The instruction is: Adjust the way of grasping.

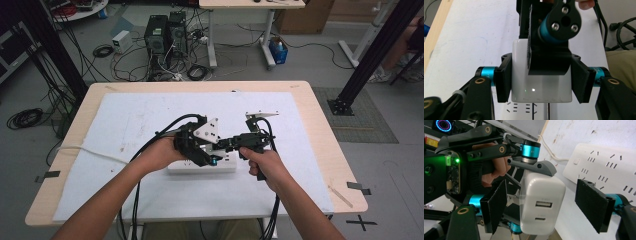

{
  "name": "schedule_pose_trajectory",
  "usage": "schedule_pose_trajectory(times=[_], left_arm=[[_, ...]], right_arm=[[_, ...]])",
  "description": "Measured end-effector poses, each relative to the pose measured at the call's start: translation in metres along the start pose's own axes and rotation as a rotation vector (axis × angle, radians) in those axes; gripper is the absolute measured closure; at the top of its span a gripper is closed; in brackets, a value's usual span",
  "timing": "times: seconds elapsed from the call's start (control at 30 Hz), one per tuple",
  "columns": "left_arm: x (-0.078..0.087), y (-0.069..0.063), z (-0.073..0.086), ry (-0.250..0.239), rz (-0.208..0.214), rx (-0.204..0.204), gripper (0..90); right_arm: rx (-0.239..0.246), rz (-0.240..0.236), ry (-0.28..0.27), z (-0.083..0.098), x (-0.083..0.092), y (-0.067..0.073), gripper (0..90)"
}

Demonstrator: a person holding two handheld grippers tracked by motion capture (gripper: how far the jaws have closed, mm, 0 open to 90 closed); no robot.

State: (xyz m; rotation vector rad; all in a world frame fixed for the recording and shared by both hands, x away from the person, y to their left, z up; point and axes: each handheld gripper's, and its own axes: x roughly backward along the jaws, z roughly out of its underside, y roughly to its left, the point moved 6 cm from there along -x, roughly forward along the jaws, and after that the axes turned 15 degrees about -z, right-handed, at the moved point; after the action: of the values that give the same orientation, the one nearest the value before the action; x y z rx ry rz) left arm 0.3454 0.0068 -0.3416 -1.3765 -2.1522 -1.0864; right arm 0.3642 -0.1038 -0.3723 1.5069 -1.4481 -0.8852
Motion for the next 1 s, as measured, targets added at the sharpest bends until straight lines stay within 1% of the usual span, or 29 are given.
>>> schedule_pose_trajectory(times=[0.07,0.1,0.13,0.17,0.2,0.27,0.3,0.37,0.43,0.5,0.53,0.57,0.63,0.67,0.7,0.73,0.77,0.8,0.83,0.87,0.9,0.93,0.97,1.0], left_arm=[[0.0,0.0,0.0,-0.002,-0.004,0.001,42.5],[0.0,0.0,0.0,-0.002,-0.004,0.001,42.4],[0.0,0.0,0.0,-0.002,-0.004,0.001,42.4],[0.0,0.0,0.0,-0.002,-0.005,0.0,42.4],[0.0,0.0,0.0,0.001,-0.008,-0.006,42.4],[0.0,0.0,0.0,0.003,-0.009,-0.008,42.4],[0.0,0.0,0.001,0.005,-0.01,-0.01,42.5],[0.0,0.0,0.001,0.003,-0.017,-0.017,42.4],[0.0,0.0,0.0,0.002,-0.021,-0.017,42.4],[0.0,0.0,0.0,0.003,-0.023,-0.019,42.4],[0.0,0.0,0.0,0.003,-0.023,-0.019,42.4],[-0.001,0.0,0.0,0.002,-0.028,-0.017,42.4],[-0.002,-0.001,0.0,0.012,-0.035,-0.015,42.1],[-0.002,-0.001,0.0,0.012,-0.035,-0.015,40.2],[-0.003,0.001,0.0,0.027,-0.053,0.024,32.5],[-0.003,0.003,0.001,0.028,-0.054,0.047,26.7],[-0.003,0.003,0.001,0.028,-0.054,0.047,26.4],[0.001,0.006,0.002,0.022,-0.057,0.062,26.4],[0.004,0.007,0.004,0.026,-0.054,0.083,26.1],[0.006,0.009,0.007,0.038,-0.05,0.105,23.3],[0.006,0.009,0.007,0.038,-0.05,0.105,19.8],[0.008,0.01,0.011,0.055,-0.046,0.116,19.4],[0.011,0.011,0.016,0.071,-0.044,0.125,19.4],[0.017,0.014,0.027,0.106,-0.039,0.143,19.4]], right_arm=[[-0.014,-0.011,0.002,0.0,-0.001,-0.001,33.5],[-0.014,-0.011,0.002,0.0,-0.001,-0.001,33.5],[-0.008,-0.023,0.005,0.001,-0.002,-0.001,36.1],[-0.013,-0.03,0.007,0.001,-0.002,-0.001,38.0],[-0.011,-0.03,0.01,0.001,-0.003,-0.001,42.3],[-0.014,-0.028,0.008,0.001,-0.003,-0.002,43.0],[-0.019,-0.035,0.006,0.001,-0.002,-0.002,46.0],[-0.026,-0.04,0.009,0.001,-0.003,-0.002,46.2],[-0.034,-0.048,0.015,0.002,-0.004,-0.002,49.5],[-0.046,-0.053,0.007,0.002,-0.005,-0.003,57.2],[-0.046,-0.053,0.007,0.002,-0.005,-0.003,57.2],[-0.044,-0.051,-0.004,0.002,-0.004,-0.003,59.9],[-0.056,-0.056,-0.004,0.002,-0.004,-0.003,61.4],[-0.055,-0.049,-0.004,0.002,-0.004,-0.004,62.0],[-0.047,-0.036,0.004,0.002,-0.004,-0.005,62.1],[-0.035,-0.015,0.002,0.002,-0.003,-0.006,62.1],[-0.02,0.007,0.003,0.002,-0.002,-0.008,62.1],[-0.002,0.025,0.004,0.002,0.0,-0.01,62.1],[0.012,0.043,0.002,0.002,0.002,-0.011,62.2],[0.028,0.066,-0.002,0.001,0.005,-0.011,62.2],[0.028,0.066,-0.002,0.001,0.005,-0.011,62.2],[0.079,0.123,-0.004,0.0,0.013,-0.013,62.2],[0.079,0.123,-0.004,0.0,0.013,-0.013,62.2],[0.125,0.199,0.017,-0.001,0.022,-0.015,62.2]])
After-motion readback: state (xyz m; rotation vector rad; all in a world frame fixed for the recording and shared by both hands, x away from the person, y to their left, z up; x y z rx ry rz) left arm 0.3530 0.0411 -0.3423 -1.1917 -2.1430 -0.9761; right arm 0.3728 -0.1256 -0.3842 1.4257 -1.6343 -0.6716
